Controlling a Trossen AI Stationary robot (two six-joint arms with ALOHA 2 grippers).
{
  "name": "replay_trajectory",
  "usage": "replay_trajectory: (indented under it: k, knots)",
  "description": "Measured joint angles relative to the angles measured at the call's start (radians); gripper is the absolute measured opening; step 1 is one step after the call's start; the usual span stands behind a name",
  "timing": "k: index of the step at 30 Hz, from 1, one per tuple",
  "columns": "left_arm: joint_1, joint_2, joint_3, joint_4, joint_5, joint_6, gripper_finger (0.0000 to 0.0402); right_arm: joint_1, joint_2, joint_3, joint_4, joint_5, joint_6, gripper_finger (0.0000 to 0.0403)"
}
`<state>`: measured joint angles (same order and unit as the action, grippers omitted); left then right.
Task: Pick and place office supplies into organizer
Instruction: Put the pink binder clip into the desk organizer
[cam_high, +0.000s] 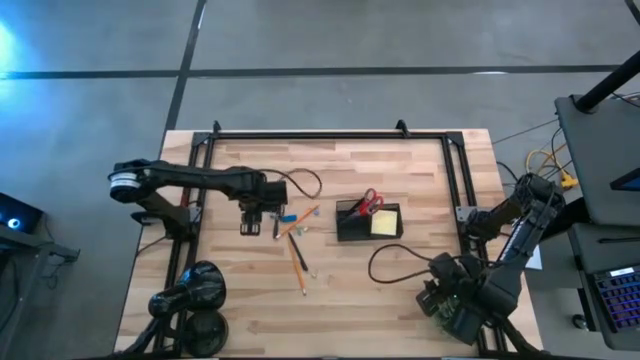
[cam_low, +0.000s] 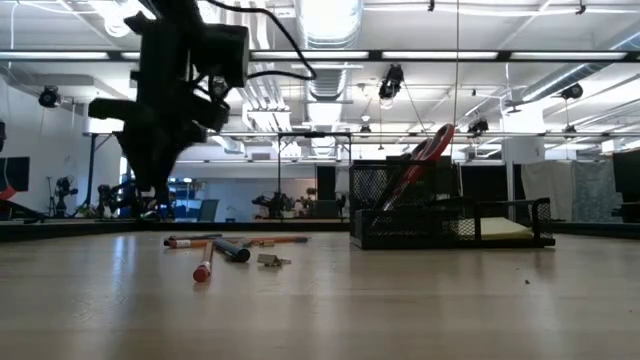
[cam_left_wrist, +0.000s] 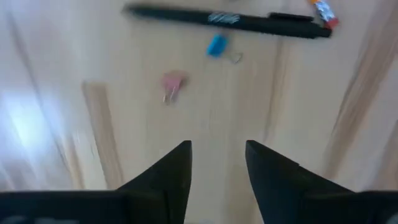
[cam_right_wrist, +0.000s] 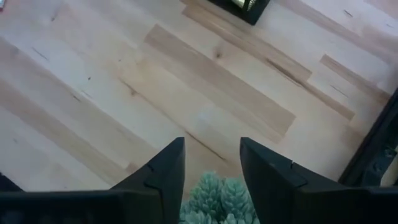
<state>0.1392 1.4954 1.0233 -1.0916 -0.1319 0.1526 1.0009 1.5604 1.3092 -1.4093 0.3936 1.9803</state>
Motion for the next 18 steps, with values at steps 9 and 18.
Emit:
replay_trajectory:
  k: [9, 18]
  knots:
    - [0.11, 0.082, -0.018, 0.209, -0.002, 0.303, 0.0136, 0.0, 0.0, -0.003, 0.001, 0.0, 0.081, 0.0133]
    - [0.171, 0.096, -0.052, 0.176, 0.075, 0.377, 0.0136, 0.0, 0.0, -0.007, -0.044, 0.008, 0.088, 0.0123]
